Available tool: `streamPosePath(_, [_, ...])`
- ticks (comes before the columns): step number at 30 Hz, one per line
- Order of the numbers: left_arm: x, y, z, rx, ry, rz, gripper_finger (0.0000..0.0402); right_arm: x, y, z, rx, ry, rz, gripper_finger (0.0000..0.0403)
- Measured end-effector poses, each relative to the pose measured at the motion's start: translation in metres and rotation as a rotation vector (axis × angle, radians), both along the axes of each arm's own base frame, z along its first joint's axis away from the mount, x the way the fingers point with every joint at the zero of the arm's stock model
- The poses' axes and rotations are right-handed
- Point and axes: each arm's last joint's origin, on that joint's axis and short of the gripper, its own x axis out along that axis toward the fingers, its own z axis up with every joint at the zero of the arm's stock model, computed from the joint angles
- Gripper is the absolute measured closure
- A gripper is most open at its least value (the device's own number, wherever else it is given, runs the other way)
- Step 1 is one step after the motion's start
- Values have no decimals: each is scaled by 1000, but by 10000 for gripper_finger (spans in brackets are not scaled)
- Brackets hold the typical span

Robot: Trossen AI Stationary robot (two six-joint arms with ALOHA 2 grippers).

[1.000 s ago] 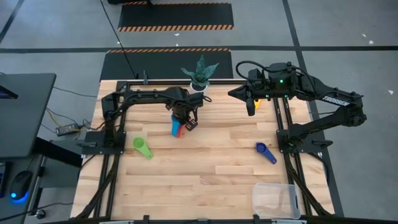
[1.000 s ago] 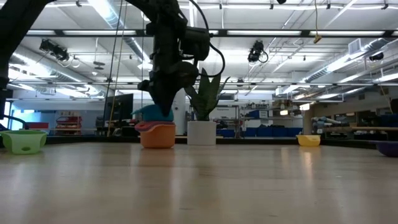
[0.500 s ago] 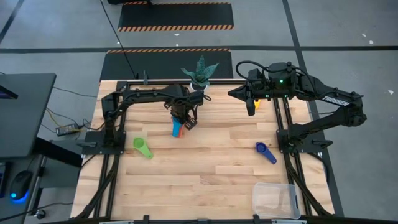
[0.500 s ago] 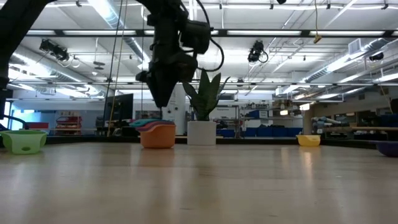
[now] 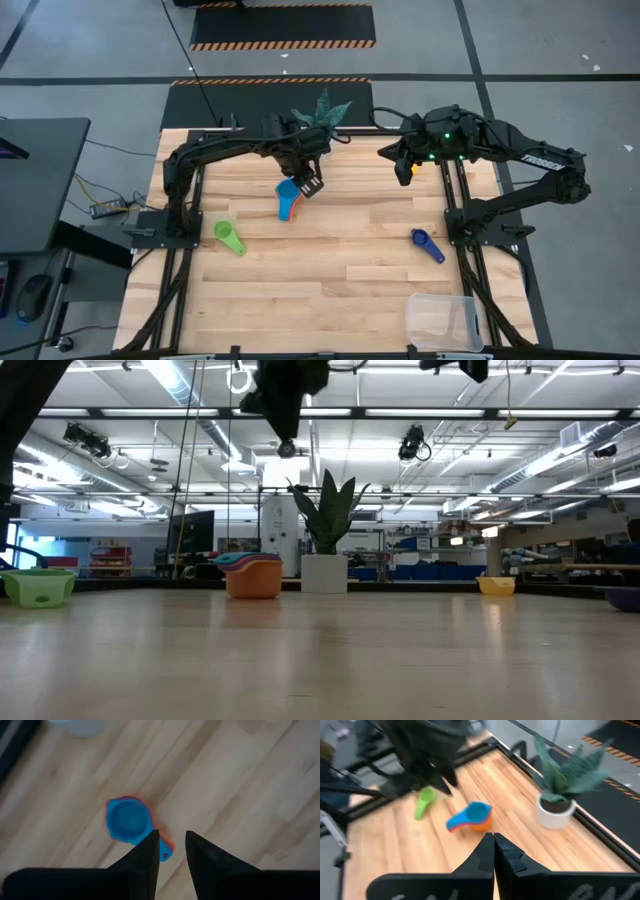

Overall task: Nest measuring cups in basket
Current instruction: Stack the yellow measuring cup on top of the light blue measuring cup

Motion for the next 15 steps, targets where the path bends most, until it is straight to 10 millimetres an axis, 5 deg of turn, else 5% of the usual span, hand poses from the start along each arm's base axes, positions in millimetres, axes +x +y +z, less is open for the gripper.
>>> streamPosePath(8, [-10,-16,34,75,-64,-41,301,-30,-6,-15,79,214,-220,401])
streamPosePath(15, [-31,-25,66,66,-186,20,301,-35,-17,-29,24,415,-327,390])
